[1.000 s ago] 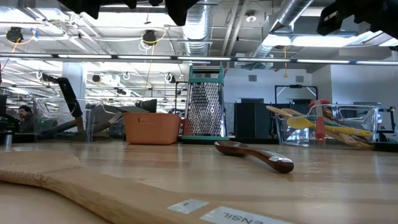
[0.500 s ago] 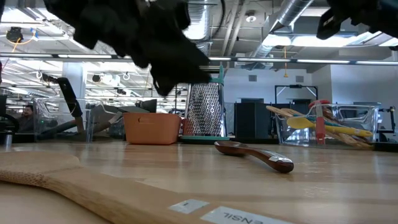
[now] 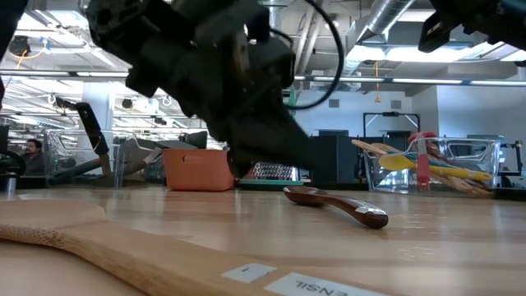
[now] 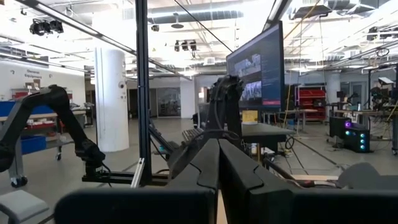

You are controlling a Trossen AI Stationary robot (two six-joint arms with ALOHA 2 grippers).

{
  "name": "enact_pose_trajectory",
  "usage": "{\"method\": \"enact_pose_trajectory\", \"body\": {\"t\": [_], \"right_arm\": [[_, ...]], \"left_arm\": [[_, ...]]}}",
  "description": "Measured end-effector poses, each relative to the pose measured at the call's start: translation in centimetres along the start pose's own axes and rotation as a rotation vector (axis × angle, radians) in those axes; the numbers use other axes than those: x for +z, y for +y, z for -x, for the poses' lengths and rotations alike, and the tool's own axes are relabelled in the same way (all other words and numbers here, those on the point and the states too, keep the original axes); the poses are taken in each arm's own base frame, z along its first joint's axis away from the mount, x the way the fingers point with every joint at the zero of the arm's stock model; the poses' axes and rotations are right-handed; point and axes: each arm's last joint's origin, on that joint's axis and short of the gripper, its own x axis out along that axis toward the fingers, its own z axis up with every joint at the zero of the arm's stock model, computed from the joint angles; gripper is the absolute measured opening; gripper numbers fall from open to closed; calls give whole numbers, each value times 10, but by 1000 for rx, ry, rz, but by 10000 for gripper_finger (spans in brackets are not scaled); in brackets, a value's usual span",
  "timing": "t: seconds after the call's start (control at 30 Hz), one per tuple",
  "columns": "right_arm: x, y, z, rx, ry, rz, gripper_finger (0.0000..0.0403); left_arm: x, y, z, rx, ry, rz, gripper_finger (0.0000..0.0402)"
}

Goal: Pick & Place Kitchen Items
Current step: Move the wooden spoon on the right of the table

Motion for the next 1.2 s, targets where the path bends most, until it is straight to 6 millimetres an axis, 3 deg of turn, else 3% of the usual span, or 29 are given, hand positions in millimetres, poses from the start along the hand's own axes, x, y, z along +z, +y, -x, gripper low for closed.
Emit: {"method": "enact_pose_trajectory", "body": {"t": [0.2,0.6,0.77,0.97,1.2], "right_arm": [[0,0,0,0,0,1,0],[1,0,0,0,-8,2,0],[1,0,0,0,-9,5,0],[1,0,0,0,-8,4,0],[1,0,0,0,-8,7,0]], "left_arm": [[-11,13,-9,99,4,40,1],[-2,32,-9,188,-39,63,1],[-5,34,-26,172,-19,55,1],[10,38,-46,189,-60,15,1],[32,55,-46,238,-118,16,1]]}}
